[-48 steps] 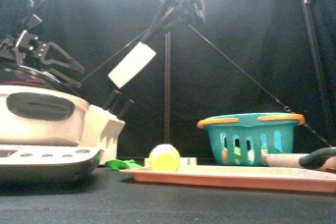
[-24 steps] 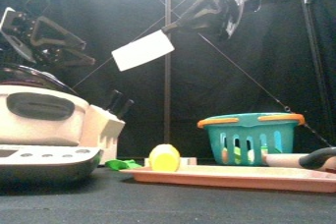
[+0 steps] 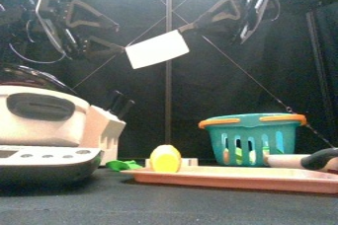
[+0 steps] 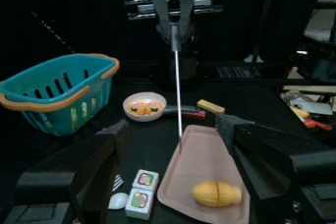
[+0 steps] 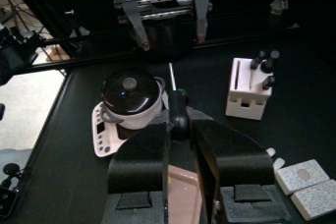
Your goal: Grab cleaver with other hand
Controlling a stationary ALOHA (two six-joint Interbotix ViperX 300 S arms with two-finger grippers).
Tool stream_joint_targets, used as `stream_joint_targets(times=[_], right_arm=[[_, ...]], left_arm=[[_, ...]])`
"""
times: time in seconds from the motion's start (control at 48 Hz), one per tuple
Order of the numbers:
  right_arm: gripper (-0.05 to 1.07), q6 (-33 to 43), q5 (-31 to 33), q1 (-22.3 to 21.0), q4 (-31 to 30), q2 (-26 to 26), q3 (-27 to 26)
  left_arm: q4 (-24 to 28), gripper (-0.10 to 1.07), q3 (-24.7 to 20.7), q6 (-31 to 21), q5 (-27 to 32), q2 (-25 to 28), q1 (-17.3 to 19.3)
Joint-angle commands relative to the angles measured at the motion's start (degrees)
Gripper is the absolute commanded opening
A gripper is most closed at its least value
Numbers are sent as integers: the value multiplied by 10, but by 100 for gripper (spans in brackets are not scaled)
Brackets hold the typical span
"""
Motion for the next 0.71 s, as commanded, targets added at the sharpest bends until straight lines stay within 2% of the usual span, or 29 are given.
stream_joint_targets(times=[0.0,0.375,0.521,0.688], right_arm=[[41,-2,-11,-3,-4,-12,-4],[41,-1,-20,-3,-13,-12,-1],[41,-1,-20,-2,-13,-14,4],[41,-1,-20,-2,-13,-15,9]], left_arm=[[-4,103,-20,1,-24,27,-8],[-10,103,-60,3,-40,124,-11],[-18,98,-61,4,-40,127,-11],[-20,85,-54,4,-40,121,-11]])
